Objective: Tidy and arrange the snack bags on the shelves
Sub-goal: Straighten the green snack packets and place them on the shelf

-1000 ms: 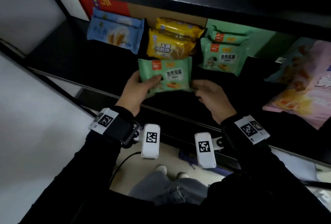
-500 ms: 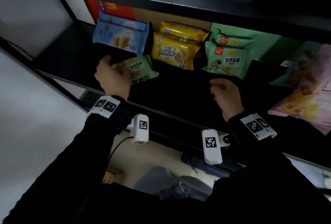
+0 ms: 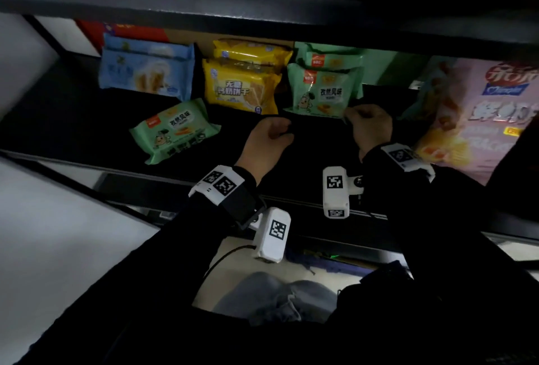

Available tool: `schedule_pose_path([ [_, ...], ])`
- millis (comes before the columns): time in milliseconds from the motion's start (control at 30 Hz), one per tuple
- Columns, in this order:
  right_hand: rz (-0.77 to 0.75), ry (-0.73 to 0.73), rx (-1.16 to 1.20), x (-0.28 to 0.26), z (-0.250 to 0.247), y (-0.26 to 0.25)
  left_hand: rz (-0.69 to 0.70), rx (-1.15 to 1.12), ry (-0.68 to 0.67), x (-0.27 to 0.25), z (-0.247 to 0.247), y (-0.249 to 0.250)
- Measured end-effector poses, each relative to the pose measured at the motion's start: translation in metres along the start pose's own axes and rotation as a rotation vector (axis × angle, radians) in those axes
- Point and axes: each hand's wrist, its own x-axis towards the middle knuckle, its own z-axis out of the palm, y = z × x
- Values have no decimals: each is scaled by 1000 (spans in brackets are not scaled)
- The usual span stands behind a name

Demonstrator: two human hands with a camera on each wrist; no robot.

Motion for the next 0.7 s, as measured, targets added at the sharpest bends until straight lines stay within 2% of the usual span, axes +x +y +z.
schedule_pose_path([
  [167,-40,-70,-5,-3,-3,-3,-112,-39,-29,11,1,8],
  [333,-38,-214,-53,-8,2,-20,-117,-1,-79,16,8,10],
  [433,30,-205,-21,-9,-7,-18,-105,-67,-95,16,4,6],
  [500,39,-137,62,-14,-20,-10,-131,-191,-106,16,-1,4],
  [567,6,-109,129,-24,-30,1,-139,-306,-181,16,-6,4],
  [633,-27,-175,174,-36,-36,7,-104,-294,-300,14,-7,6],
  [700,-26,-229,263,-44,-37,7,-69,-261,-326,9,-3,5],
])
